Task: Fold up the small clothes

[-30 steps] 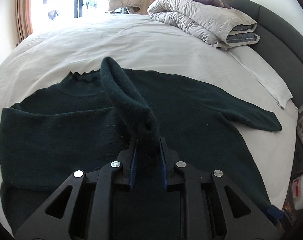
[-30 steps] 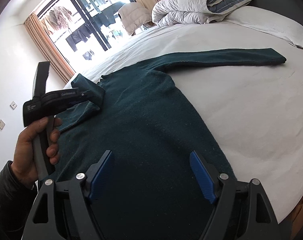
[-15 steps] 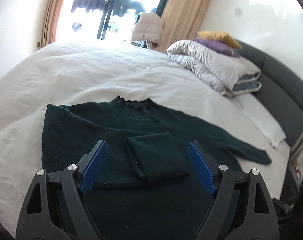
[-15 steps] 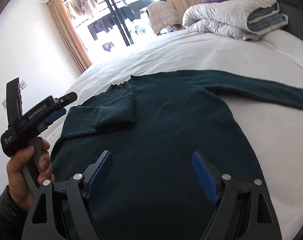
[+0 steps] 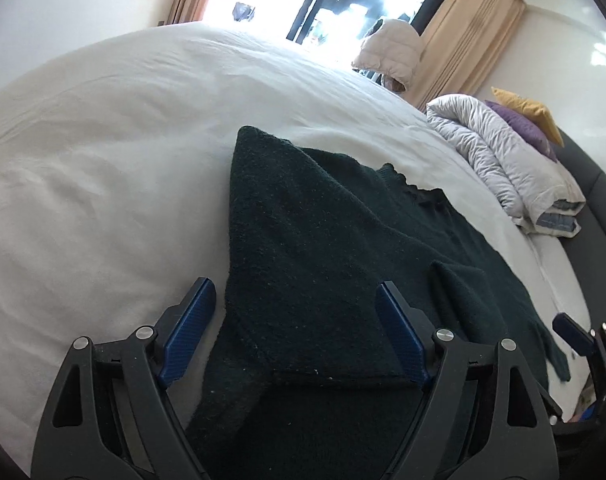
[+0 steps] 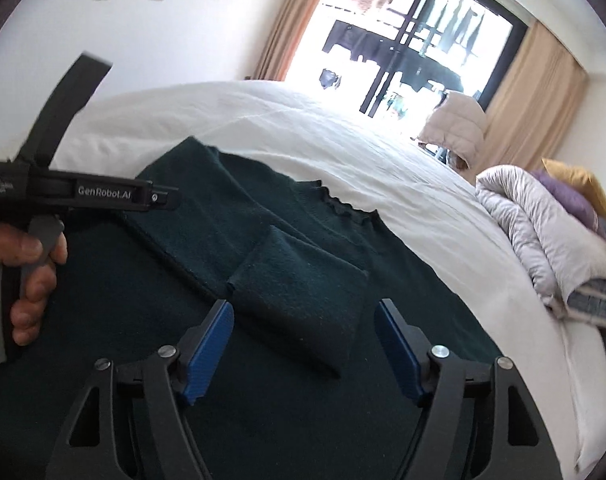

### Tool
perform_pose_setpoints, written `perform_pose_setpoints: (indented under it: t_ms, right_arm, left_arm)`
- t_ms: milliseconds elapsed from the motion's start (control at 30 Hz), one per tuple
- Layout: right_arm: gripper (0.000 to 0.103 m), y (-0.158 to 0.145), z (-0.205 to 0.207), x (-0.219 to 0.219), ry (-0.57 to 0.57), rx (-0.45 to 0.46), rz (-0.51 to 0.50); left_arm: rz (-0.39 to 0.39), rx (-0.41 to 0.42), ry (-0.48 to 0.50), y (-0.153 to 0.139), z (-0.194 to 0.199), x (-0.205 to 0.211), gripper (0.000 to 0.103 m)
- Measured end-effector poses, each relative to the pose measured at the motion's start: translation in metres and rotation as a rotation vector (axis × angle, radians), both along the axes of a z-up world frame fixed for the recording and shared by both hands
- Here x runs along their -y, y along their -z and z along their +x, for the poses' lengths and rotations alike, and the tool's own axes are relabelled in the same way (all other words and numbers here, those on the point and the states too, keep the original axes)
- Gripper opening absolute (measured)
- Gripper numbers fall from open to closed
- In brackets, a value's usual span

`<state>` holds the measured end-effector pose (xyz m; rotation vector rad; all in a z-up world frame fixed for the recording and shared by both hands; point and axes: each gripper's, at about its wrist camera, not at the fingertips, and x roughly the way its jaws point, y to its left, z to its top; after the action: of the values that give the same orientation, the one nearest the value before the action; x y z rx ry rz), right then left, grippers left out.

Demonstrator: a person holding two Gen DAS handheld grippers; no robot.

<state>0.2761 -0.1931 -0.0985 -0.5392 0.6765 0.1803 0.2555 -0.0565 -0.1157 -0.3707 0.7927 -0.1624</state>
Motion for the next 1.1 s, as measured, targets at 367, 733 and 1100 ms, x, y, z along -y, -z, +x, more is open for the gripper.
perform_pose_setpoints:
  t_ms: [367, 733, 1100]
  right_arm:
    - [0.064, 0.029, 0.02, -0.013, -0.015, -0.016, -0.183]
    - [0.035, -0.001, 0.024, 0.019, 0.05, -0.054, 0.092]
    - [0.015, -0.007, 0.042, 0.086, 0.254, -0.062, 0.424]
  left_arm:
    - [-0.047, 0.042, 0.007, 0.004, 0.012, -0.027, 0.082]
    - [-0.046, 0.05, 0.007, -0.004, 0.005, -0.029, 0.082]
    - [-0.028, 0.052, 0.005, -0.01, -0.008, -0.022, 0.082]
